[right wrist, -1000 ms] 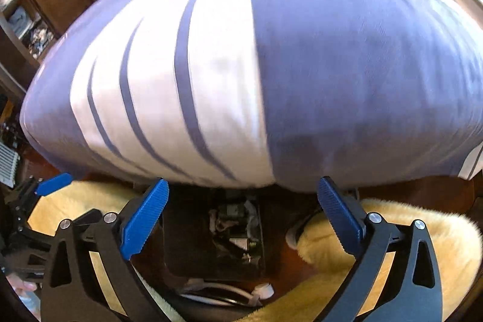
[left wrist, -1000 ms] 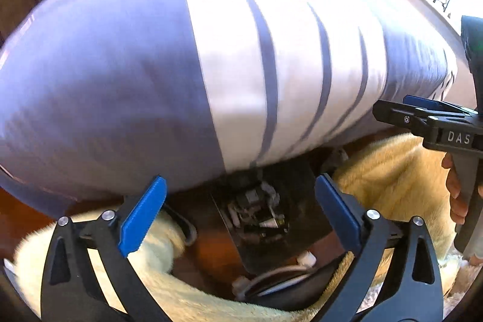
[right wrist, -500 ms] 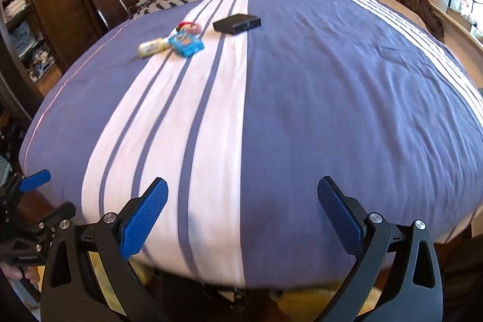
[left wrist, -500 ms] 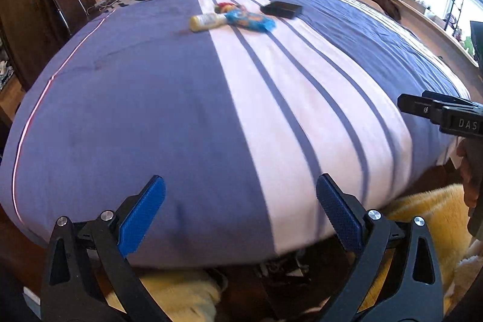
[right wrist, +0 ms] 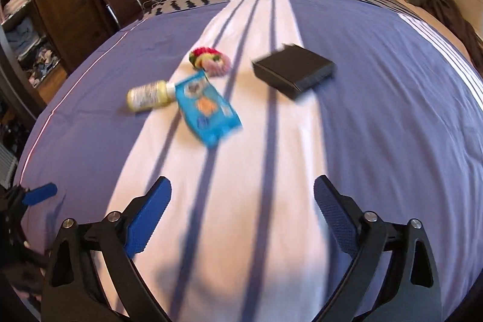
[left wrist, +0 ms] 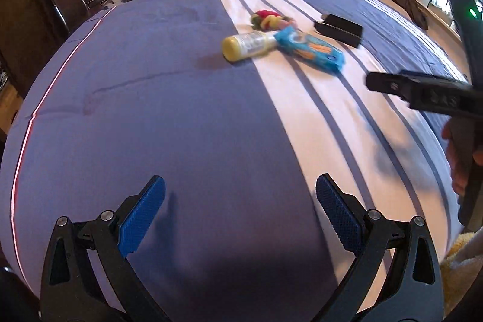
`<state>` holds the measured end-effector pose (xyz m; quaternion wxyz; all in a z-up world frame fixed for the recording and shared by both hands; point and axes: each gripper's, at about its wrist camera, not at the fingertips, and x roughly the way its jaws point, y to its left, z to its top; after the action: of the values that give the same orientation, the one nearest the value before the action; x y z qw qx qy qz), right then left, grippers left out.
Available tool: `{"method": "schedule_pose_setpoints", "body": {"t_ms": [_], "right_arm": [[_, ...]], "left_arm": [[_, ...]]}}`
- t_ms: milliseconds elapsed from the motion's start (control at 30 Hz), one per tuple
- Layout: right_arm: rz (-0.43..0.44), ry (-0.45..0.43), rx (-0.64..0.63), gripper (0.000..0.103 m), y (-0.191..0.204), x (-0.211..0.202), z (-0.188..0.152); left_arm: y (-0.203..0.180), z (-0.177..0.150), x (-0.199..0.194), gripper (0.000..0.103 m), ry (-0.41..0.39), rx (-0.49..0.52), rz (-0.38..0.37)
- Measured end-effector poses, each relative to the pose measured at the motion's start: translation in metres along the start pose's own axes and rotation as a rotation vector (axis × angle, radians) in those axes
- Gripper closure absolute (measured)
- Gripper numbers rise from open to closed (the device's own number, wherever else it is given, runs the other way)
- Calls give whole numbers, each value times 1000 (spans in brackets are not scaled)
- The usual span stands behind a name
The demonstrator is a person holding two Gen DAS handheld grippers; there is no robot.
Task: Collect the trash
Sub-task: 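Raise both open tools back over the bed, then grasp the blue wipes packet with the right tool while the left grasps the yellow bottle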
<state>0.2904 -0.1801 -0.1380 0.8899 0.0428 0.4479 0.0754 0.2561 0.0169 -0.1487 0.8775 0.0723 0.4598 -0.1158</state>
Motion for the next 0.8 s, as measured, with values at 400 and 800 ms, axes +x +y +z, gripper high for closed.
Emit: {"method": "schedule_pose_setpoints", "body": {"t_ms": [400, 800], "right_arm": [[-40, 57, -124, 43, 29, 66, 45], [5, 45, -81, 65, -11, 31, 37]], "left_arm": [[13, 49, 45, 8, 9, 7, -9], [-8, 117, 87, 9, -38, 73, 17]]}}
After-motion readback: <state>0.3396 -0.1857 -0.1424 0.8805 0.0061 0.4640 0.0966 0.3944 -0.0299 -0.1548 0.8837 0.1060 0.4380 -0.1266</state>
